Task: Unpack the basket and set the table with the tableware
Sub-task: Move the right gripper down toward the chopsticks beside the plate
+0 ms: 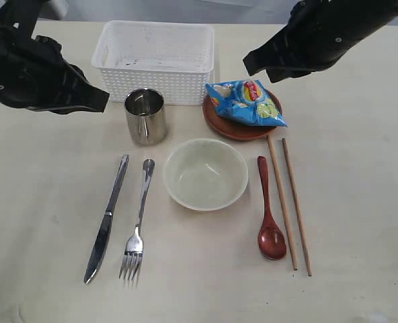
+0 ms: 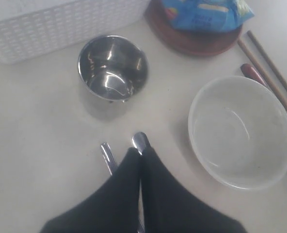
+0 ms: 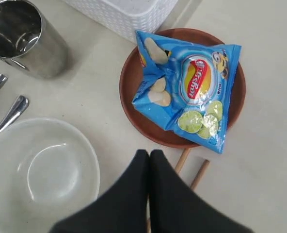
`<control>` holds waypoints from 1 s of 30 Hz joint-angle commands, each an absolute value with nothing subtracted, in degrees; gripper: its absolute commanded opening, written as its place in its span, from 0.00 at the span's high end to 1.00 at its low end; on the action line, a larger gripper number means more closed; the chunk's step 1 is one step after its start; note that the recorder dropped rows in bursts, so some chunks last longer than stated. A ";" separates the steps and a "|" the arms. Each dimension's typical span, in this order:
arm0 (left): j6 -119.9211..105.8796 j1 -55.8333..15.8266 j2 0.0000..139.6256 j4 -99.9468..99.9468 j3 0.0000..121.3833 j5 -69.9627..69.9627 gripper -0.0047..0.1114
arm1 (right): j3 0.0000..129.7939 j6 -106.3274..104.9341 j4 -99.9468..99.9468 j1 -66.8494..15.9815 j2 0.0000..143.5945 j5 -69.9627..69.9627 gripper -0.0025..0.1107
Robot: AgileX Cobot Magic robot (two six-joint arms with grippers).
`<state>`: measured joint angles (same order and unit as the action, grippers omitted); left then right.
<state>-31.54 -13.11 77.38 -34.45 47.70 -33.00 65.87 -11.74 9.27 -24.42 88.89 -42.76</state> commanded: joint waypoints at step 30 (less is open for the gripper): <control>-31.20 -13.40 76.89 -34.67 47.55 -32.44 0.96 | 65.87 -2.78 1.06 -24.15 90.05 -56.53 0.41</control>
<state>-31.54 -13.11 77.38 -34.45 47.70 -33.00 65.87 -5.08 1.69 -24.42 90.11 -56.77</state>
